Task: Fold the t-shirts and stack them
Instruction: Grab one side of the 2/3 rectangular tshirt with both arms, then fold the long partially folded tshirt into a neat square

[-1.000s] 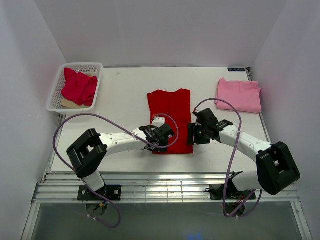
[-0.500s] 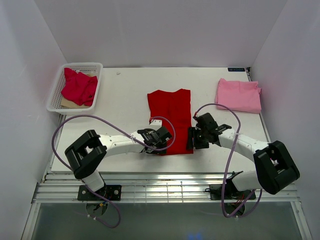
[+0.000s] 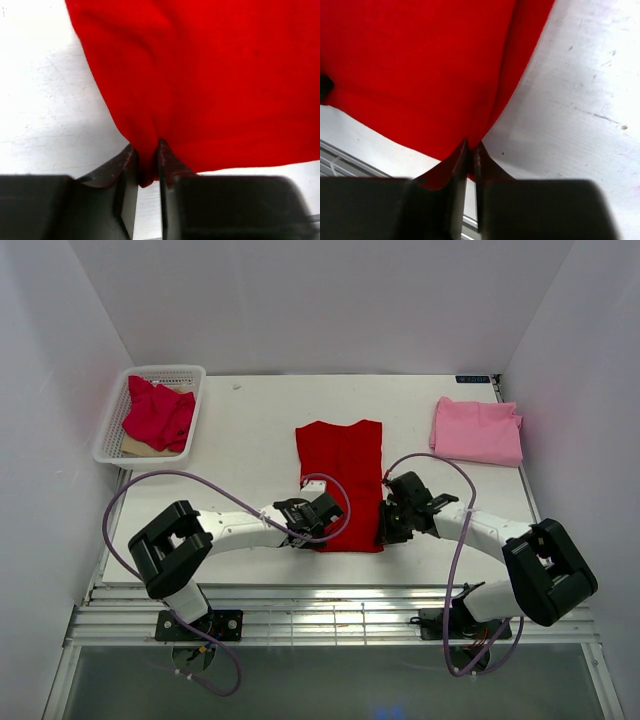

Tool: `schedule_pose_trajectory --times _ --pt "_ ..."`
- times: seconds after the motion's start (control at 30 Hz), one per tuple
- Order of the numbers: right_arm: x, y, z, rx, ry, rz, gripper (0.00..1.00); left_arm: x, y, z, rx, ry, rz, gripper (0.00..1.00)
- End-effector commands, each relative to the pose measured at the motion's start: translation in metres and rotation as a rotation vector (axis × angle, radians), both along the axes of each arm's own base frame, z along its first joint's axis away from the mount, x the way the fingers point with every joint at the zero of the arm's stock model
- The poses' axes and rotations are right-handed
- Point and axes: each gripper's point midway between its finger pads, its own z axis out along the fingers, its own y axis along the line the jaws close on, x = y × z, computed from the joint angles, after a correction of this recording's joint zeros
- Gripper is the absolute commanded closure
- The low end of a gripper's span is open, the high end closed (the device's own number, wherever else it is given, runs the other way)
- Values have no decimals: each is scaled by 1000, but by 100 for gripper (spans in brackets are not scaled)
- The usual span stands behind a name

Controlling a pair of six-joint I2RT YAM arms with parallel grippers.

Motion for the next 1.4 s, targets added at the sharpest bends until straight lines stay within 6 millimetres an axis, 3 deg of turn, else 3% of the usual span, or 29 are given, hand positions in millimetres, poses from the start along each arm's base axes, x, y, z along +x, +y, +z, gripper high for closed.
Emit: schedule_pose_trajectory --times 0.0,0.03,0.1,0.27,0.53,0.67,0.7,0.77,0.8,1.13,1.3,1.37 --pt "-17 -4 -10 -17 50 3 92 -24 23 -17 52 85 -10 73" --pt "-20 -5 -9 -18 48 7 92 -26 24 -18 50 91 -11 85" --pt "-30 -9 -13 -38 65 19 92 -30 28 -20 51 104 -10 98" --pt "-55 -16 -6 -53 80 47 92 -52 34 -22 25 155 -48 100" --pt "-90 -19 16 -19 110 69 92 -78 23 7 -70 181 -155 100" --pt "-78 -10 46 15 53 57 92 -69 7 39 -112 133 -184 100" --pt "-75 -8 53 19 37 55 92 -59 -2 58 -138 88 -179 100" --pt "-66 -7 66 11 4 38 92 -51 -7 77 -144 51 -181 100" --pt "-56 -1 82 33 -35 33 92 -43 -17 96 -171 16 -181 100" --pt "-2 13 154 22 -225 -25 92 3 -31 180 -198 -185 -106 100" --pt "-3 20 161 42 -206 -2 92 0 -35 189 -236 -174 -108 100" --pt "-9 18 157 38 -190 -2 92 -10 -33 180 -249 -129 -113 100"
